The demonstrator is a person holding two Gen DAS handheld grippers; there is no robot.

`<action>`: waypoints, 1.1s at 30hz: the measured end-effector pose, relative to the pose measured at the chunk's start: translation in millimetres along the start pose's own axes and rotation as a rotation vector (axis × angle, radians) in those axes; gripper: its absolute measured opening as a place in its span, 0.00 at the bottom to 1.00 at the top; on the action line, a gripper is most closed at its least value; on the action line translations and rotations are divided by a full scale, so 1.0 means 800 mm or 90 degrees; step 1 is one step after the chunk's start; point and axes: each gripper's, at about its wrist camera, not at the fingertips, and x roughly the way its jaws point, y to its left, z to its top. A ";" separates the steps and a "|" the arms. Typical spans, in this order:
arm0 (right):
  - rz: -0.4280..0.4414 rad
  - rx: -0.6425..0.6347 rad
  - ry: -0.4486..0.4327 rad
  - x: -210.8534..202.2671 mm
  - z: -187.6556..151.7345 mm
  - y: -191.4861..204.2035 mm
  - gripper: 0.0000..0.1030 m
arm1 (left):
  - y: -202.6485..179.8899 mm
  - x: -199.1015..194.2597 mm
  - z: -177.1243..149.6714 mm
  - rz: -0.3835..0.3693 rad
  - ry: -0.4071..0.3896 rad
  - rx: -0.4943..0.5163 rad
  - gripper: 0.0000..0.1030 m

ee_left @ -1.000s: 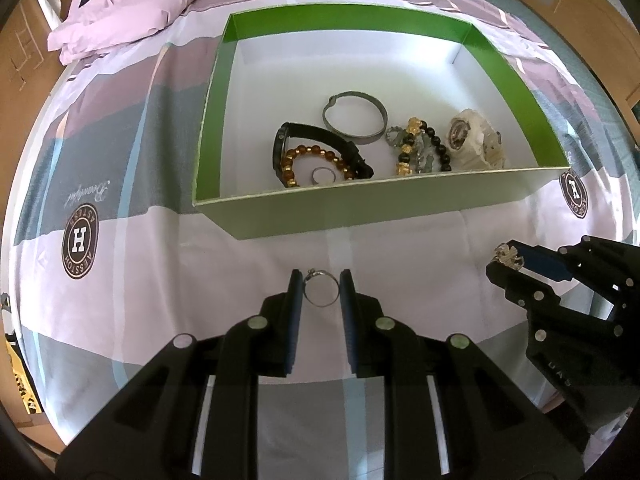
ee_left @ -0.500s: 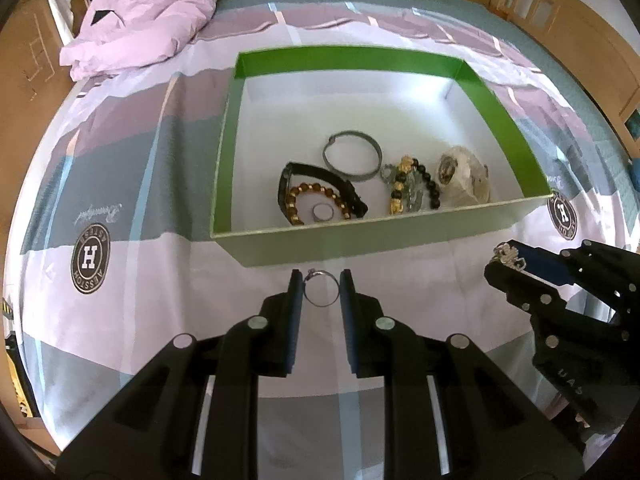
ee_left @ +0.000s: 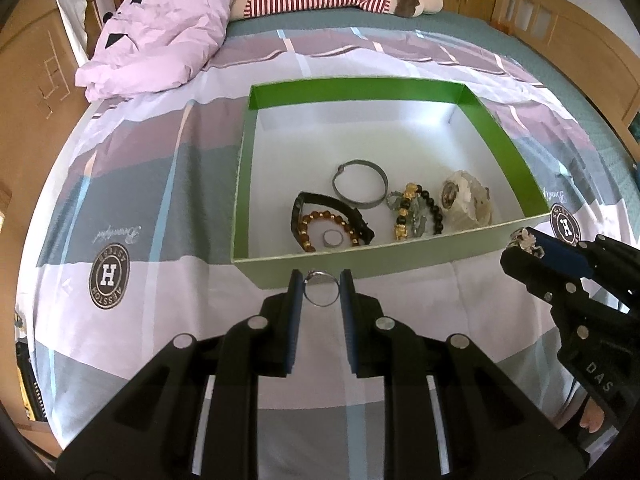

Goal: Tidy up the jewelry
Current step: 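Lift the brooch and ring and carry both over the green box, then lower into the box and open both tools to release brooch and ring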

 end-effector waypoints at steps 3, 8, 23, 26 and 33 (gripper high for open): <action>-0.005 0.008 -0.014 -0.003 0.000 -0.002 0.20 | 0.001 -0.006 0.004 0.000 -0.014 -0.001 0.18; -0.019 0.019 -0.038 -0.008 0.003 -0.006 0.20 | 0.001 -0.012 0.010 -0.004 -0.028 -0.005 0.18; -0.040 0.094 -0.095 0.002 0.023 -0.037 0.20 | 0.011 -0.003 0.046 0.008 -0.066 -0.034 0.18; -0.038 0.117 -0.099 0.013 0.025 -0.044 0.20 | 0.008 0.006 0.052 0.009 -0.074 -0.036 0.18; -0.061 0.132 -0.086 0.046 0.033 -0.052 0.20 | 0.006 0.039 0.058 0.018 -0.050 -0.040 0.18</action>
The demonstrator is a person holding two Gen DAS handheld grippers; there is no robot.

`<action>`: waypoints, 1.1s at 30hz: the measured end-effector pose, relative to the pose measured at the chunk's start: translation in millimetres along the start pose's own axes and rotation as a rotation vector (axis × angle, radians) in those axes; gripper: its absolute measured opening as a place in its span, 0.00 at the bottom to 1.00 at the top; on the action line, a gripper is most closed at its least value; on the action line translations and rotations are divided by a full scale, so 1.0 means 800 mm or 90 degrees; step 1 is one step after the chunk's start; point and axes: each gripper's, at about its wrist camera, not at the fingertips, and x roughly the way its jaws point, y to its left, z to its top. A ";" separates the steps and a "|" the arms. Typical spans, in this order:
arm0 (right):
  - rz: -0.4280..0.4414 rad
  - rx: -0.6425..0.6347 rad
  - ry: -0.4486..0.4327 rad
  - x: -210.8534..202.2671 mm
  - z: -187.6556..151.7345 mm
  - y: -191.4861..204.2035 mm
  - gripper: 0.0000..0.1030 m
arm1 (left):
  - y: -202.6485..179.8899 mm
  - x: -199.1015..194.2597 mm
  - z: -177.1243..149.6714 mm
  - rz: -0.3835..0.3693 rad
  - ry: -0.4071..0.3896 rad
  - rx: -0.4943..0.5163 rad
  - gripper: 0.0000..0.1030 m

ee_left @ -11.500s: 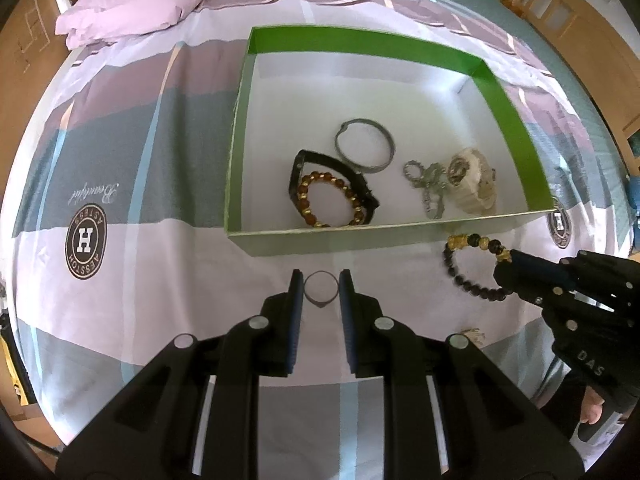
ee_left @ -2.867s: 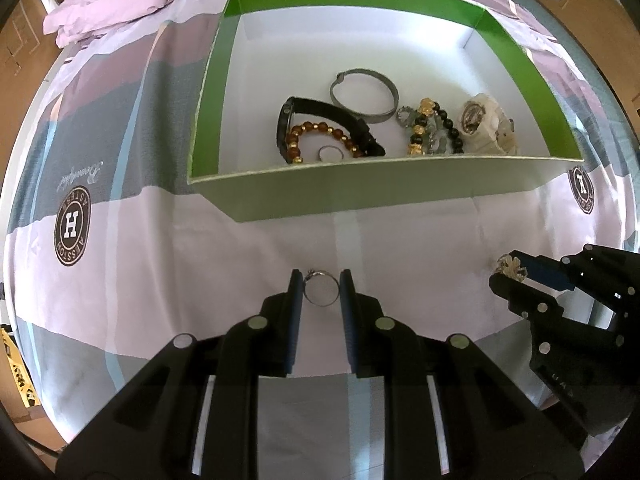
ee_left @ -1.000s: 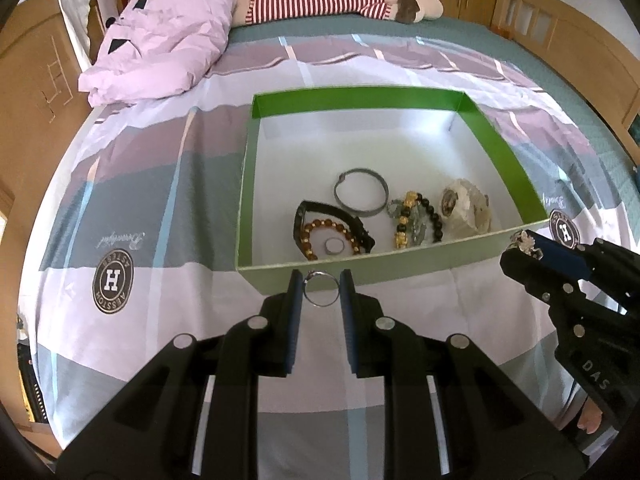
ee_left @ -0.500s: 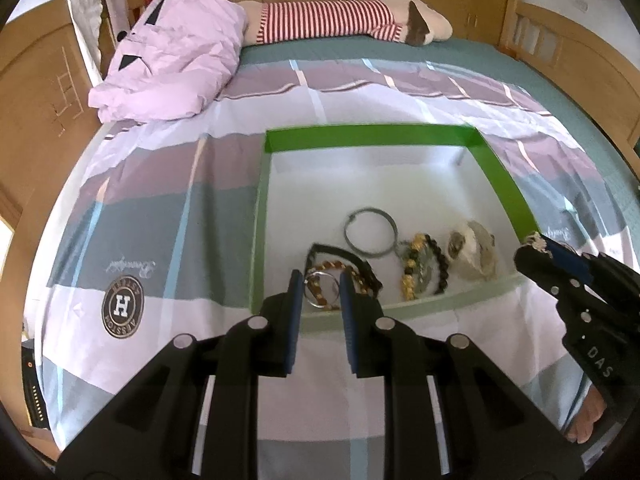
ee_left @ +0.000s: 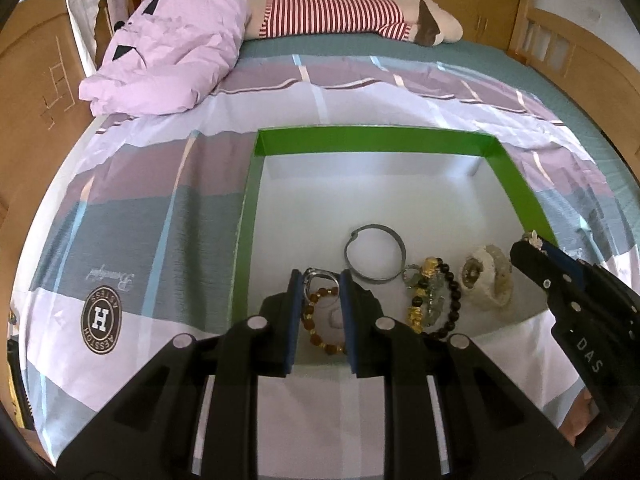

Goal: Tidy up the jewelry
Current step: 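Lower into the box and open both tools to release brooch and ring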

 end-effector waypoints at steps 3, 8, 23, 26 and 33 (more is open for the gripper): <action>-0.008 -0.008 0.003 0.012 0.003 0.002 0.20 | 0.001 0.012 0.004 0.003 0.006 -0.006 0.18; -0.013 -0.004 0.018 0.027 -0.002 -0.002 0.20 | -0.001 0.032 0.010 0.000 0.017 -0.014 0.18; -0.004 -0.013 0.039 0.034 -0.005 0.001 0.20 | -0.007 0.041 0.006 -0.001 0.027 -0.005 0.18; -0.008 -0.013 0.045 0.035 -0.005 0.001 0.20 | -0.008 0.043 0.005 0.003 0.031 -0.004 0.18; 0.002 -0.018 0.063 0.039 -0.007 0.005 0.21 | -0.009 0.043 0.003 0.008 0.031 -0.001 0.29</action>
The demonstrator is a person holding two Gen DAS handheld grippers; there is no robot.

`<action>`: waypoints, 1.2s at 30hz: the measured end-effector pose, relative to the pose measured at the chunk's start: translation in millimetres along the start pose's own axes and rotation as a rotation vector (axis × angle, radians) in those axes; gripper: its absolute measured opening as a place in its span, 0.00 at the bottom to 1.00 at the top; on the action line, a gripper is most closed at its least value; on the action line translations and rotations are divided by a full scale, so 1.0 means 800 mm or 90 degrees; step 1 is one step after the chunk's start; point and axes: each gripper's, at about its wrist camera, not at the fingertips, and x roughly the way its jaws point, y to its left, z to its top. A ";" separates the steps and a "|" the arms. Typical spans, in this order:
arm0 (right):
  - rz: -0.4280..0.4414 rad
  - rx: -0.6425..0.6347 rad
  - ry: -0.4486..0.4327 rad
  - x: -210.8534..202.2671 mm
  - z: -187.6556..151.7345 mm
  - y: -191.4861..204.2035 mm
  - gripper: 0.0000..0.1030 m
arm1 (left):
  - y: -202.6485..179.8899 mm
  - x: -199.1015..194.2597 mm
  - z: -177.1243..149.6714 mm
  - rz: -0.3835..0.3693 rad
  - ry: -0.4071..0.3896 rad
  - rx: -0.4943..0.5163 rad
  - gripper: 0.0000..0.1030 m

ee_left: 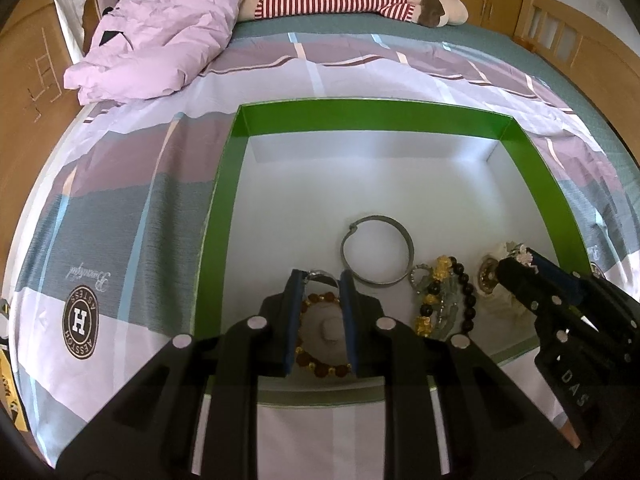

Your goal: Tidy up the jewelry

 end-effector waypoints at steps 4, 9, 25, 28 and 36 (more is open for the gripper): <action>-0.008 0.003 -0.019 -0.006 0.001 0.000 0.54 | -0.002 -0.006 0.000 0.017 -0.018 0.005 0.52; -0.025 0.024 -0.058 -0.026 0.005 -0.009 0.80 | -0.006 -0.021 0.002 0.025 -0.026 0.010 0.79; -0.089 0.010 -0.151 -0.127 0.004 -0.008 0.99 | -0.013 -0.100 -0.028 0.014 -0.015 0.018 0.97; -0.097 0.002 -0.136 -0.119 0.002 -0.005 0.99 | -0.011 -0.098 -0.025 0.009 -0.011 0.009 0.97; -0.092 0.005 -0.128 -0.117 -0.001 -0.005 0.99 | -0.012 -0.096 -0.027 0.018 -0.014 0.011 0.98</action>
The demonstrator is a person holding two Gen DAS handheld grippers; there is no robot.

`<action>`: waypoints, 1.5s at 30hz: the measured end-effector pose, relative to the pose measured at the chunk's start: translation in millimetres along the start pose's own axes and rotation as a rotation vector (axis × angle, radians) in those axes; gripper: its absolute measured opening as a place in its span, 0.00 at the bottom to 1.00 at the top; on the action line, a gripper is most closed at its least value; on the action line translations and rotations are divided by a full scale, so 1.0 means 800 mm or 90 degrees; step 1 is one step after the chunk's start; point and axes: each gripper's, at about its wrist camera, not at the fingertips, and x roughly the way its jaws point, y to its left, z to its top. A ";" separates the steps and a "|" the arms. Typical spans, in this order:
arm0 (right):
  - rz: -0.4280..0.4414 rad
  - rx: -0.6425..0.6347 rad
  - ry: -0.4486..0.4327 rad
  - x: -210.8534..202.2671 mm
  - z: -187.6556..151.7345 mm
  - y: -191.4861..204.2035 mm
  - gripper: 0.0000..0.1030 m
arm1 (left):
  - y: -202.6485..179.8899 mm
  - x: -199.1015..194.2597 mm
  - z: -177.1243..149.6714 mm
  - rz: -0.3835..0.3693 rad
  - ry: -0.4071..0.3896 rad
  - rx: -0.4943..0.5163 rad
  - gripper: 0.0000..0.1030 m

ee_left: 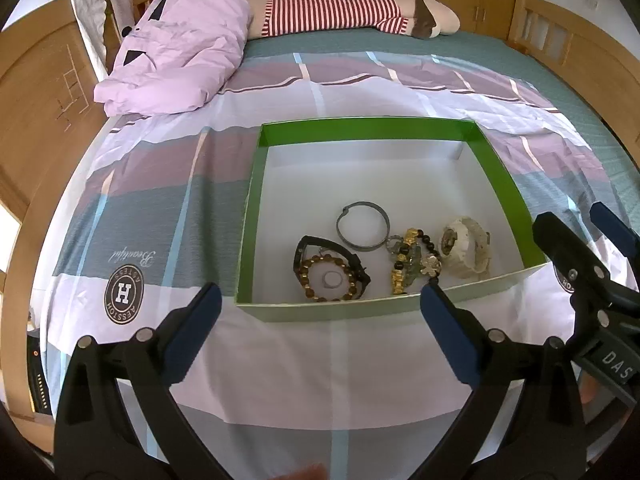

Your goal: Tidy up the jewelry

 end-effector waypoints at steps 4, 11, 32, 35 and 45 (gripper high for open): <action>0.006 0.004 0.007 0.002 -0.001 -0.001 0.99 | 0.001 0.001 0.000 -0.005 0.002 0.000 0.98; 0.008 0.001 0.009 0.002 -0.002 0.001 0.99 | -0.002 0.002 -0.002 0.000 0.003 0.005 0.98; 0.014 0.001 0.012 0.003 -0.001 0.003 0.99 | -0.003 0.002 -0.004 -0.002 0.006 0.011 0.98; 0.015 0.001 0.013 0.003 -0.002 0.004 0.99 | -0.003 0.002 -0.004 0.000 0.006 0.012 0.98; 0.016 0.001 0.014 0.004 -0.002 0.007 0.99 | -0.004 0.002 -0.003 0.000 0.006 0.012 0.98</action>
